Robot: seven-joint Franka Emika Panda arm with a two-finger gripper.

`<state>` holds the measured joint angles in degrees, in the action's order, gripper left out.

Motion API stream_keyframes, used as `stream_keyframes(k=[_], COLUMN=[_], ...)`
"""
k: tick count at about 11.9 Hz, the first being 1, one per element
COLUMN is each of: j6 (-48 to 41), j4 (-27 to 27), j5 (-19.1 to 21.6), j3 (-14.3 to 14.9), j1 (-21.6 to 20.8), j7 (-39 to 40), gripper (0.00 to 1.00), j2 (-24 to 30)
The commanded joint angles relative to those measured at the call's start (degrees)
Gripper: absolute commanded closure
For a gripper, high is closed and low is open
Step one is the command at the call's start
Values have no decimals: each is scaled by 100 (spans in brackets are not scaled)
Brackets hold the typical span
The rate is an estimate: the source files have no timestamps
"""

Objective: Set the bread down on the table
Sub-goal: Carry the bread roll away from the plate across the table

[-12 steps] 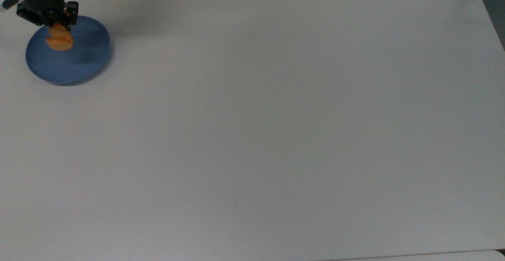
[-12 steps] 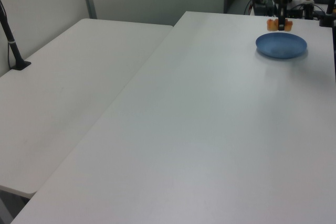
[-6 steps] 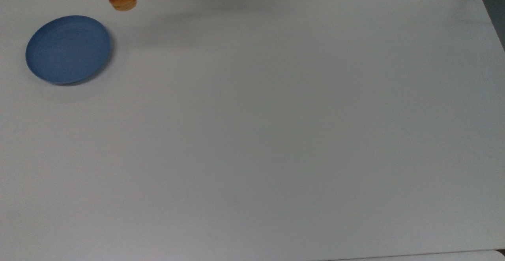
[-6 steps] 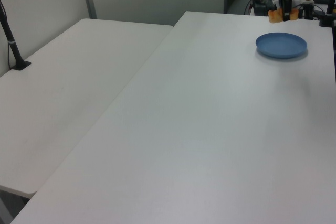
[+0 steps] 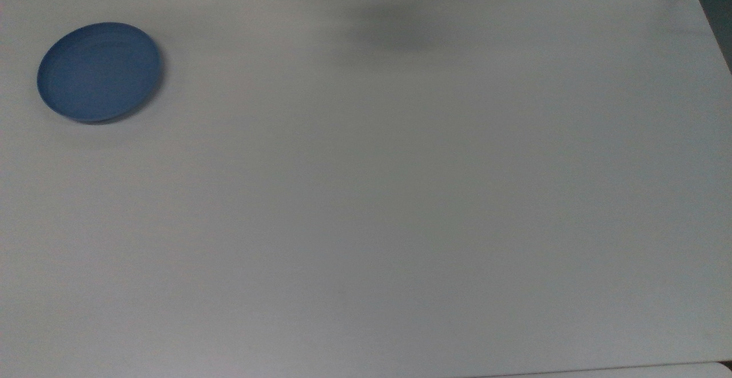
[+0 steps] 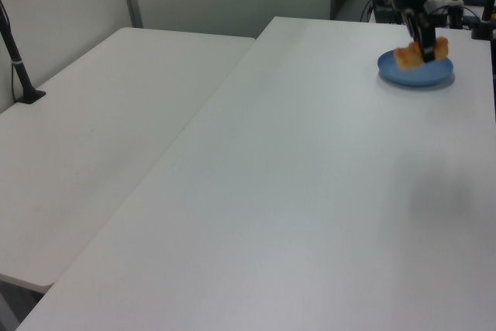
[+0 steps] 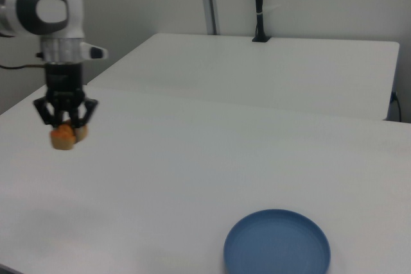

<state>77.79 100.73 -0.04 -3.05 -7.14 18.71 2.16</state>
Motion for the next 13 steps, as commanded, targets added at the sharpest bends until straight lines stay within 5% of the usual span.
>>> stream_keyframes(k=[1,3,8,13], j6=[-11,286,2190,4214], j4=[367,666,1220,1685], j5=[285,382,462,102], j3=[-887,-1407,-1900,-1901], j1=[-95,-243,-947,-1483], j7=[-840,-1298,-2747,-3856], gripper=[72,71,70,69], j2=[197,136,-584,-1376])
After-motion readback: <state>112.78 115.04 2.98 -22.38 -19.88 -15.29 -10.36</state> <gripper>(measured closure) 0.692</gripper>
